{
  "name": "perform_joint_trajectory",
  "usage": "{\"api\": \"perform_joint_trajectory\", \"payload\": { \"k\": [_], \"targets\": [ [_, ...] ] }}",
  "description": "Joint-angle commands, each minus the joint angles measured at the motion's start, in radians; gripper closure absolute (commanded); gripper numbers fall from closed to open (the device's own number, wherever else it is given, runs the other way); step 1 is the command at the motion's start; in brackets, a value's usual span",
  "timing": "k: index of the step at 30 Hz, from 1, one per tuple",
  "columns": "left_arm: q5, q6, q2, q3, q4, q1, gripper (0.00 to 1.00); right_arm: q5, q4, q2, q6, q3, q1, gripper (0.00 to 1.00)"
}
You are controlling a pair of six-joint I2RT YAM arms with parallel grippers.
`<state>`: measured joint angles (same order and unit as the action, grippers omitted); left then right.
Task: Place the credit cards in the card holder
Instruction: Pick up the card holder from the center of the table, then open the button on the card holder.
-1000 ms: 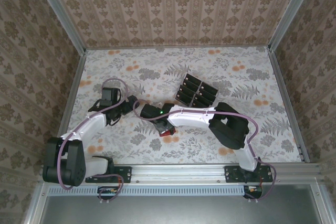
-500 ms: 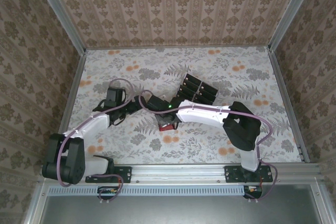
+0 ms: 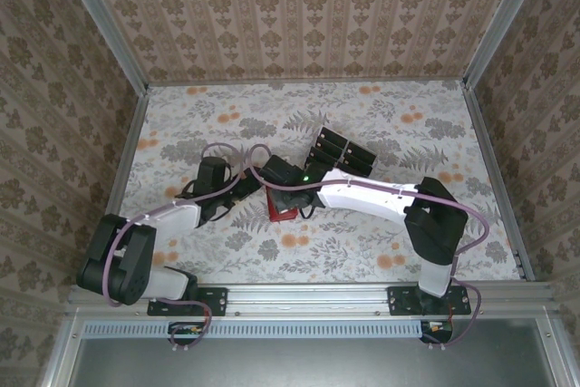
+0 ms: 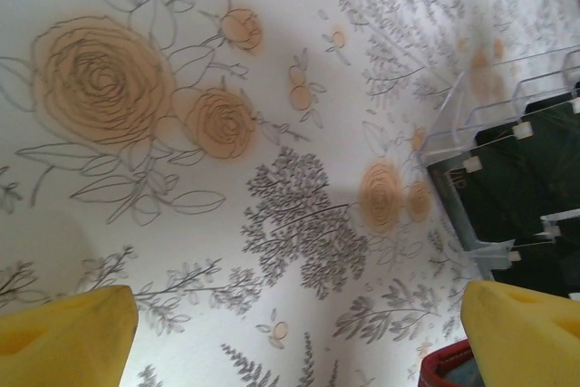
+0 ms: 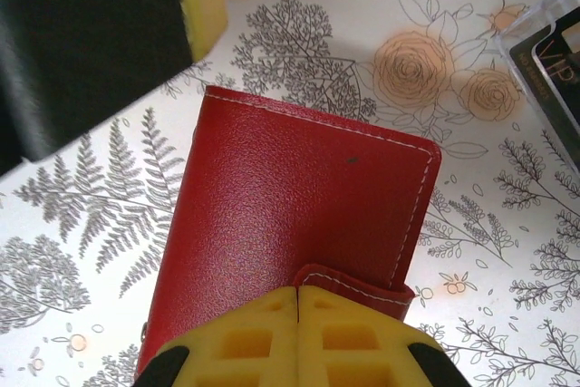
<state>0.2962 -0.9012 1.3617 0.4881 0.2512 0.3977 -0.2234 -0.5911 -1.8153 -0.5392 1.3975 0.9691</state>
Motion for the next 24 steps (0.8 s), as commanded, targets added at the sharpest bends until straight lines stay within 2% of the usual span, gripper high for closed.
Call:
{"api": "perform_joint_trajectory", "payload": {
  "k": [1, 13, 19, 24],
  "targets": [
    [0.0, -0.091, -0.002, -0.037, 0.174, 0.02, 0.07, 0.031, 0.02, 0.039, -0.024, -0.002, -0.007, 1.0],
    [-0.089, -0.198, -0.011, -0.142, 0.42, 0.107, 0.14, 0.039, 0.026, 0.031, -0.022, 0.022, -0.012, 1.0],
    [-0.11, -0.231, 0.015, -0.175, 0.505, 0.146, 0.23, 0.041, 0.03, 0.028, -0.024, 0.02, -0.013, 1.0],
    [-0.126, -0.257, 0.054, -0.2, 0.605, 0.181, 0.34, 0.041, 0.031, 0.022, -0.022, 0.018, -0.013, 1.0]
  ]
}}
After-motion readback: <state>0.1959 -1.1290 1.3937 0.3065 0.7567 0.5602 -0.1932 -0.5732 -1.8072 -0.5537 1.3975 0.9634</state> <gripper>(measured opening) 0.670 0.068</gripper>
